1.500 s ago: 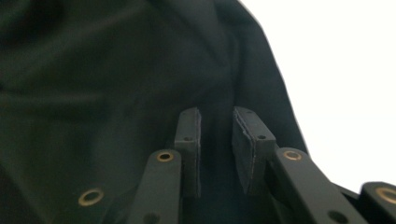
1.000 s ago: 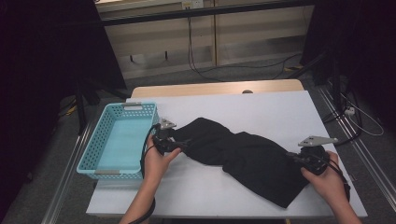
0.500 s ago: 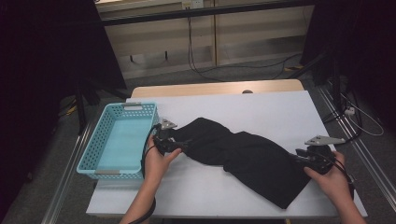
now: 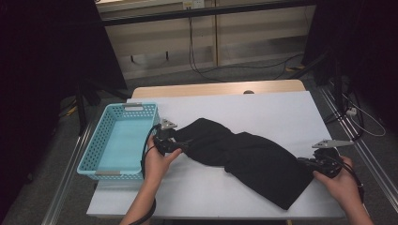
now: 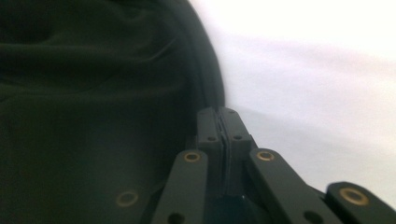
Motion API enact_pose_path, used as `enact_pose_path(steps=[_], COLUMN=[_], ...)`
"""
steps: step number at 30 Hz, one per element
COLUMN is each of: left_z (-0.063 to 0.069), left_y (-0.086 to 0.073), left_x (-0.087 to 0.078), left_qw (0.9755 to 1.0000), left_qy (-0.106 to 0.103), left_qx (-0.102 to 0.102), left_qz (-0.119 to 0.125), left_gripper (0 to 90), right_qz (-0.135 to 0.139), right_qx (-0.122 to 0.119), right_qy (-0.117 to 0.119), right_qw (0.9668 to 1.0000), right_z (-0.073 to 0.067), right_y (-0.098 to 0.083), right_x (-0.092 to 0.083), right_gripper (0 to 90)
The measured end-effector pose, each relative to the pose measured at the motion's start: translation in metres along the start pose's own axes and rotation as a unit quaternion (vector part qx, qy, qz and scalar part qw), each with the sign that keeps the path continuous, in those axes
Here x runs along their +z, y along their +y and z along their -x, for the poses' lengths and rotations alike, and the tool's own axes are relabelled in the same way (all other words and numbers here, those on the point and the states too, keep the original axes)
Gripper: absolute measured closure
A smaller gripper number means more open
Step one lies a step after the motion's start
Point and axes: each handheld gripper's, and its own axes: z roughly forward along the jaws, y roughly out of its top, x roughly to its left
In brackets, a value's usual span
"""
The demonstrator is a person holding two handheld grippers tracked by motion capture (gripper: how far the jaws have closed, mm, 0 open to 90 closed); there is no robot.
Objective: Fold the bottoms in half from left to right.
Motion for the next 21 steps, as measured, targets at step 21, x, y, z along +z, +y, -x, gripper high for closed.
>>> enact_pose_path(steps=[21], left_z=[0.002], left_y=[-0.001], left_x=[0.004], left_qw=[1.0], left_qy=[-0.005], left_qx=[-0.004], left_qz=[-0.001], left_gripper=[18.8], right_qz=[0.052], right_qx=[-0.039], right_qy=[-0.03], right_qw=[0.9974], right_z=[-0.012], right_y=[0.008], right_x=[-0.007], right_gripper=[64.9])
